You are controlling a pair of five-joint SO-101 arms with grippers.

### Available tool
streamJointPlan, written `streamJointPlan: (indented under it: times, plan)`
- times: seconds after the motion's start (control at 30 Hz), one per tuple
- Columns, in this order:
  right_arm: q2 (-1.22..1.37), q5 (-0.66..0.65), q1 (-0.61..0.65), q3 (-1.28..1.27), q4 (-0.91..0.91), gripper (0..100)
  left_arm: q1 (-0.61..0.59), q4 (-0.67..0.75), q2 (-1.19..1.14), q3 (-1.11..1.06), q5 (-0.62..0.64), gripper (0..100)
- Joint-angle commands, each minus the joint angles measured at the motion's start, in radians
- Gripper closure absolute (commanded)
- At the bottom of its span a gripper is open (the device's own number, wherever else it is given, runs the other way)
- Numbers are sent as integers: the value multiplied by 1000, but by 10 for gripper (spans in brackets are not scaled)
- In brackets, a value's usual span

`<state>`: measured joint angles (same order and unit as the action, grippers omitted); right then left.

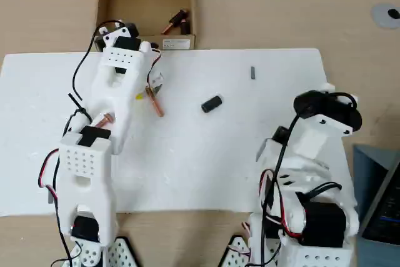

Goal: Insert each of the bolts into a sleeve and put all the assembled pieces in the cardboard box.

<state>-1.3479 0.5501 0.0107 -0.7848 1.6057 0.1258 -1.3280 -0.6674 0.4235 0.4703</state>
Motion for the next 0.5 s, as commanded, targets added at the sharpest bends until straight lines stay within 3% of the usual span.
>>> streamJointPlan:
  times: [0.0, 0.13, 0.37, 0.47]
  plan:
    - [1, -11, -10, 1, -23, 989, 0, 3, -31, 72, 5, 891]
    - [1, -11, -8, -5, -23, 989, 0, 0, -90, 124, 5, 1000]
    - [-5, -11, -8, -7, -23, 989, 8, -6, -119, 135, 5, 998]
    - [-7, -14, -8, -2, -23, 989, 11, -83, -87, 176, 5, 998]
